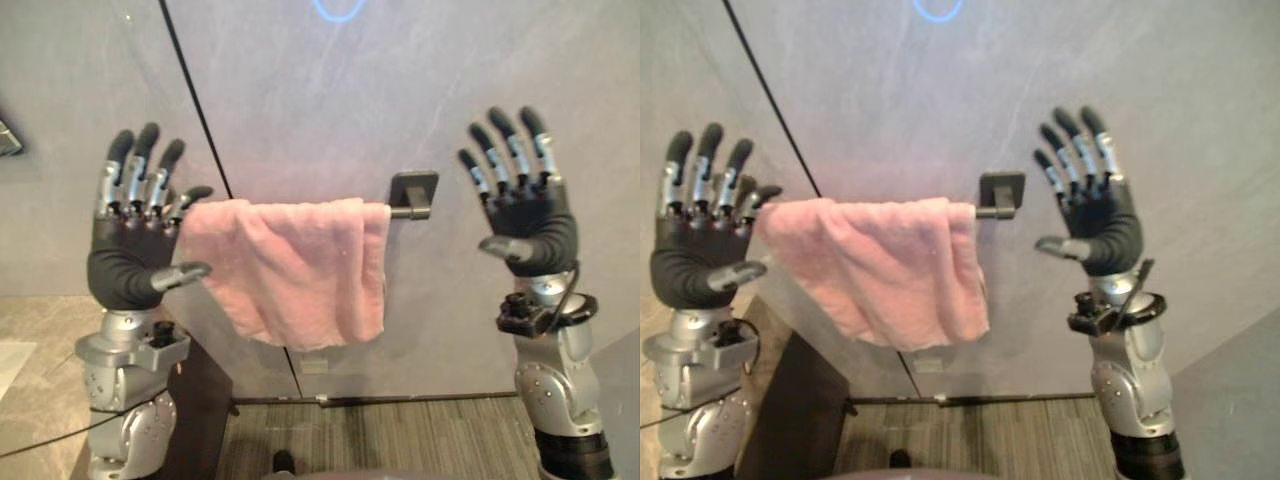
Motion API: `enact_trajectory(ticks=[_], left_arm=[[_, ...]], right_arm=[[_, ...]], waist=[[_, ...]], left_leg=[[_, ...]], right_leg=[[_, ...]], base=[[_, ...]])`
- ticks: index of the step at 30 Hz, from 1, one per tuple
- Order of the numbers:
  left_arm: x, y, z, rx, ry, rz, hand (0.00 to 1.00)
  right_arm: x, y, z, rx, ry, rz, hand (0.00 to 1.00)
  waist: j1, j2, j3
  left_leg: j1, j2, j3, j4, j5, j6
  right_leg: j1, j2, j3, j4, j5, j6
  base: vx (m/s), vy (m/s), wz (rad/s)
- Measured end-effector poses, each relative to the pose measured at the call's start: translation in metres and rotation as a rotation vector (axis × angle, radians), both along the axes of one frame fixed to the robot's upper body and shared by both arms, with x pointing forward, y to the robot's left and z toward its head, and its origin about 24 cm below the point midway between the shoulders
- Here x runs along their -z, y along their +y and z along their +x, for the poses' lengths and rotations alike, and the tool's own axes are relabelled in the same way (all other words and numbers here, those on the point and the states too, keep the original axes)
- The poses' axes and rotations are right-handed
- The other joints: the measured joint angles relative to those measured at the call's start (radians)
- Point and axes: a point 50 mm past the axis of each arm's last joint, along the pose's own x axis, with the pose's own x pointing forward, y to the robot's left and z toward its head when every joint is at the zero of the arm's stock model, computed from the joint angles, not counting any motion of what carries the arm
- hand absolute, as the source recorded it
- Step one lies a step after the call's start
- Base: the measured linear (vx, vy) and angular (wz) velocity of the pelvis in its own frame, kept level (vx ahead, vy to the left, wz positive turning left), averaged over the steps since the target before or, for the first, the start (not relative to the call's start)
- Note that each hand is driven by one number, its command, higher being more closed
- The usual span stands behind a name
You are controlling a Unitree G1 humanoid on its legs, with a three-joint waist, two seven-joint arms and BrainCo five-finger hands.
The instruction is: Organize washtable
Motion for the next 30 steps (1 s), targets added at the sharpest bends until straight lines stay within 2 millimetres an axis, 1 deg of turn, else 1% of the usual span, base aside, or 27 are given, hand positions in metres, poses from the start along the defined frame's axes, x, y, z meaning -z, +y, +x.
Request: enact_trajectory(ticks=[4, 8, 10, 11, 15, 18, 19, 20, 24, 27, 30], left_arm=[[0.008, -0.002, 0.002, 0.065, 0.035, 0.014, 0.0], [0.018, -0.006, 0.004, 0.1, 0.092, 0.018, 0.0], [0.023, -0.009, 0.004, 0.16, 0.119, 0.01, 0.0], [0.027, -0.014, 0.004, 0.205, 0.15, 0.024, 0.0], [0.034, -0.024, 0.003, 0.319, 0.195, 0.05, 0.0], [0.052, -0.032, 0.002, 0.375, 0.278, 0.043, 0.0], [0.06, -0.036, 0.0, 0.41, 0.328, 0.053, 0.0], [0.066, -0.04, -0.001, 0.438, 0.361, 0.064, 0.0], [0.079, -0.045, -0.007, 0.474, 0.444, 0.08, 0.0], [0.082, -0.045, -0.008, 0.478, 0.465, 0.106, 0.0], [0.089, -0.046, -0.008, 0.48, 0.503, 0.113, 0.0]], right_arm=[[0.01, 0.01, -0.003, -0.085, 0.035, -0.05, 0.0], [0.017, 0.02, -0.004, -0.15, 0.067, -0.057, 0.0], [0.024, 0.029, -0.005, -0.224, 0.103, -0.047, 0.0], [0.03, 0.037, -0.006, -0.282, 0.13, -0.052, 0.0], [0.048, 0.054, -0.01, -0.4, 0.224, -0.094, 0.0], [0.068, 0.061, -0.015, -0.457, 0.319, -0.112, 0.0], [0.076, 0.065, -0.018, -0.483, 0.364, -0.119, 0.0], [0.08, 0.068, -0.02, -0.503, 0.388, -0.135, 0.0], [0.089, 0.077, -0.025, -0.548, 0.435, -0.149, 0.0], [0.093, 0.078, -0.028, -0.563, 0.456, -0.169, 0.0], [0.098, 0.084, -0.033, -0.587, 0.487, -0.181, 0.0]], waist=[[0.002, -0.004, 0.004], [0.002, -0.004, 0.004], [0.002, -0.004, 0.004], [0.003, -0.004, 0.005], [0.008, -0.006, 0.006], [0.019, -0.006, 0.008], [0.022, -0.006, 0.015], [0.023, -0.004, 0.021], [0.025, -0.009, 0.03], [0.027, -0.016, 0.032], [0.026, -0.015, 0.032]], left_leg=[[0.003, -0.002, -0.001, 0.0, 0.001, 0.002], [0.005, -0.007, -0.002, 0.0, 0.001, 0.001], [0.005, -0.009, -0.004, 0.0, 0.0, 0.0], [0.005, -0.01, -0.005, 0.0, 0.0, 0.0], [0.005, -0.011, -0.005, 0.0, -0.001, -0.001], [0.005, -0.011, -0.008, 0.0, -0.002, -0.001], [0.003, -0.011, -0.012, -0.001, -0.002, -0.001], [-0.001, -0.012, -0.018, -0.001, -0.002, -0.001], [-0.006, -0.014, -0.021, 0.0, -0.002, -0.001], [-0.008, -0.016, -0.021, 0.0, -0.002, -0.001], [-0.008, -0.016, -0.021, 0.0, -0.002, -0.001]], right_leg=[[0.0, -0.003, 0.0, 0.009, -0.003, 0.003], [0.0, -0.008, 0.0, 0.015, -0.007, 0.004], [0.0, -0.01, 0.0, 0.017, -0.007, 0.004], [0.0, -0.011, -0.001, 0.018, -0.007, 0.004], [0.0, -0.012, -0.002, 0.022, -0.007, 0.005], [0.0, -0.013, -0.009, 0.031, -0.013, 0.005], [0.0, -0.013, -0.013, 0.034, -0.016, 0.006], [0.0, -0.013, -0.018, 0.034, -0.019, 0.011], [-0.003, -0.014, -0.02, 0.034, -0.021, 0.013], [-0.004, -0.015, -0.021, 0.034, -0.017, 0.007], [-0.005, -0.015, -0.02, 0.034, -0.018, 0.006]], base=[[0.0, 0.0, 0.0], [0.0, 0.0, 0.0], [0.0, 0.0, 0.0], [0.0, 0.0, 0.0], [0.0, 0.0, 0.0], [-0.02, -0.008, 0.07], [-0.03, -0.012, 0.13], [-0.02, -0.01, 0.13], [-0.01, -0.001, 0.04], [0.0, 0.0, 0.0], [0.0, 0.0, 0.0]])
